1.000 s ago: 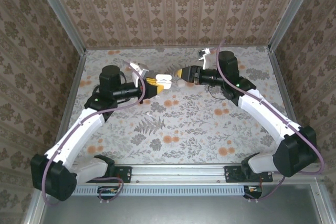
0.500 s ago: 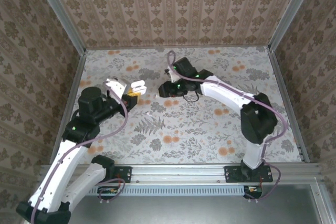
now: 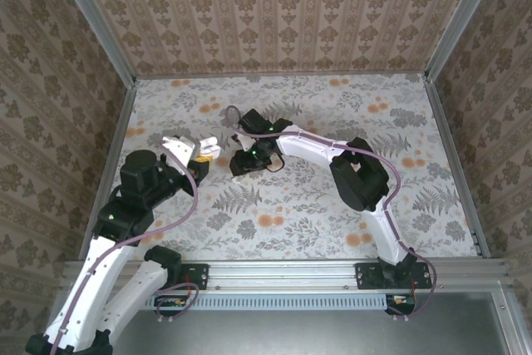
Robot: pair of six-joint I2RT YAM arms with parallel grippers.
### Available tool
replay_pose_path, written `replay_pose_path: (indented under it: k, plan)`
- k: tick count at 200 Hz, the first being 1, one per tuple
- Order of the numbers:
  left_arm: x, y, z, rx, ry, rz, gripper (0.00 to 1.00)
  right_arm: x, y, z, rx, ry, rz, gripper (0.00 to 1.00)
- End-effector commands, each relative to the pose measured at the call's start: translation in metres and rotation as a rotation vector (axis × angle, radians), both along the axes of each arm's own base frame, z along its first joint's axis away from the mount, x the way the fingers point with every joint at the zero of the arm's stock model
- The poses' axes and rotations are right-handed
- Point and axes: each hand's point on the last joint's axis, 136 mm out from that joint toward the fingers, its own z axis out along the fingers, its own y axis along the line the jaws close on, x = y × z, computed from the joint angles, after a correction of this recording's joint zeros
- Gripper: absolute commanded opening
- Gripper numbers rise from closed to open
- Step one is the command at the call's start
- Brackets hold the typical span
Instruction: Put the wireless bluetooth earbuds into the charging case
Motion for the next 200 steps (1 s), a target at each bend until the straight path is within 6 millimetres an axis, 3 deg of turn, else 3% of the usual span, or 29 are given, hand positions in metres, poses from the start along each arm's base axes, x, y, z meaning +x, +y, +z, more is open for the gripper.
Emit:
replay_pose_path:
  k: [1,30,138,200]
  plan:
    - [0.0,0.004,-0.006,0.024,-0.009,0.01,0.0,-0.013,0.0,-0.014,0.012,0.083,-0.029,0.46]
    - [0.002,0.003,-0.014,0.022,0.002,0.012,0.0,-0.027,0.002,-0.025,0.014,0.128,-0.027,0.46]
    - [-0.003,0.004,-0.012,0.003,-0.001,0.01,0.0,-0.016,0.008,-0.04,0.002,0.071,-0.029,0.46]
    - [-0.003,0.003,-0.013,-0.006,0.005,0.008,0.0,-0.029,0.02,-0.046,0.007,0.078,0.014,0.45]
